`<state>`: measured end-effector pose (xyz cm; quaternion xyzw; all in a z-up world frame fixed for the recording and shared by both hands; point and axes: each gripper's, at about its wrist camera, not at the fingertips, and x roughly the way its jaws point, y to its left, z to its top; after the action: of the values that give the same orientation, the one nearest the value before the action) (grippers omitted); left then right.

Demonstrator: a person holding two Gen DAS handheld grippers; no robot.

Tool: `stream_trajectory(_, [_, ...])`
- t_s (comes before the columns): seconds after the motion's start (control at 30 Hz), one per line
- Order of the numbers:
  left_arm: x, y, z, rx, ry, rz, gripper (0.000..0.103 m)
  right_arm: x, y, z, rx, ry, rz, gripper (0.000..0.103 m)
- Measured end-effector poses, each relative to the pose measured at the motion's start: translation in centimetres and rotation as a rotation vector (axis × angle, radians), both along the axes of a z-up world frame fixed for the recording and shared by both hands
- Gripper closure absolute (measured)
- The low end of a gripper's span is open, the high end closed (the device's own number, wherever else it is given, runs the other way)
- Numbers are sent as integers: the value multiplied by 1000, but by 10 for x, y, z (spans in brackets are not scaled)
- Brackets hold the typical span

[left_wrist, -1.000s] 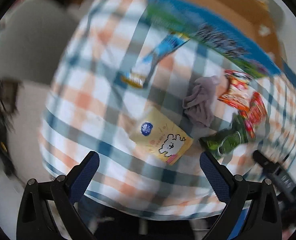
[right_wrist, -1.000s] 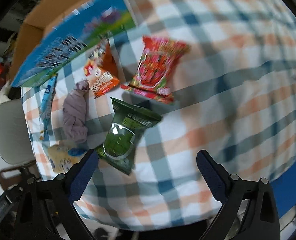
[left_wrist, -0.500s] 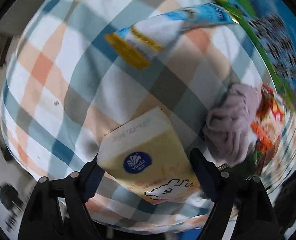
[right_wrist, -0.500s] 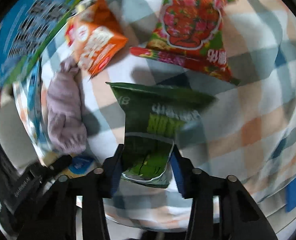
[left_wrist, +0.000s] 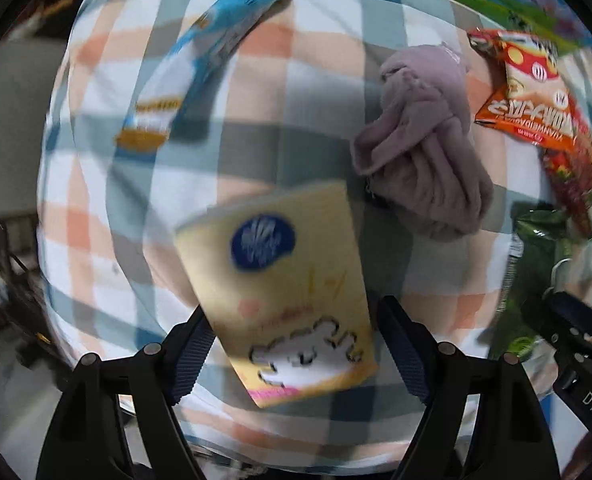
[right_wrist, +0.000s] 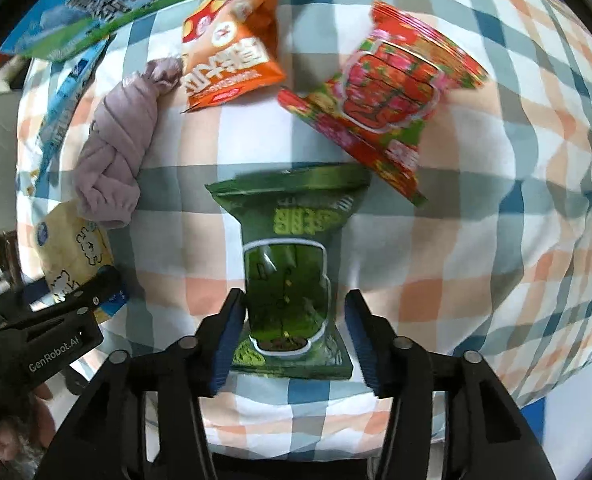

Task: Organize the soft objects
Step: 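Carry both items into the box and open both tools to release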

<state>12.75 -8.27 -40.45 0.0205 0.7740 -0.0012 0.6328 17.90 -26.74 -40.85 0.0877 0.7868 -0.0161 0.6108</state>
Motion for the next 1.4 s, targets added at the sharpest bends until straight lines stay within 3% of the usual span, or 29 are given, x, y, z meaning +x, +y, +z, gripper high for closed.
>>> stream_trajectory(0.1, [-12,5,-5,-17,-19,67,24,2,-2,-26,36,29,-52,48])
stream_trajectory(0.17, [-14,9,-2,-41,-38,106,38,6,3,-44,53,47,-77,48])
stream_trajectory(0.2, [-17,11,-1,-37,-47,118,40,4,6,-58,59,48,-84,51])
stream_trajectory(0.37, [-29,8,16,-12,-122,84,42,-3,5,-65,58,-12,-74,62])
stream_trajectory(0.53, [-61,-26,53,14,-190,38,42,-2,14,-51,89,-67,-50,63])
stream_trajectory(0.73, [-86,-63,107,-15,-278,-22,42,12,36,5,140,-161,-21,64])
stream_trajectory(0.8, [-44,-63,159,-37,-306,-36,42,10,23,37,149,-204,-13,64])
stream_trajectory(0.87, [-16,-62,182,-62,-341,-45,42,21,16,52,163,-237,-13,64])
stream_trajectory(0.97, [45,-59,189,-100,-377,-62,42,26,-5,106,185,-294,-21,64])
stream_trajectory(1.0, [60,-59,196,-118,-388,-67,42,16,-30,148,195,-311,-30,64])
stream_trajectory(1.1, [97,-63,223,-162,-417,-92,42,36,-43,187,212,-362,-48,64])
stream_trajectory(1.3, [192,-59,234,-190,-433,-132,42,116,-60,214,152,-424,-84,64])
stream_trajectory(1.4, [243,-59,217,-202,-395,-141,42,166,-63,192,115,-409,-104,64])
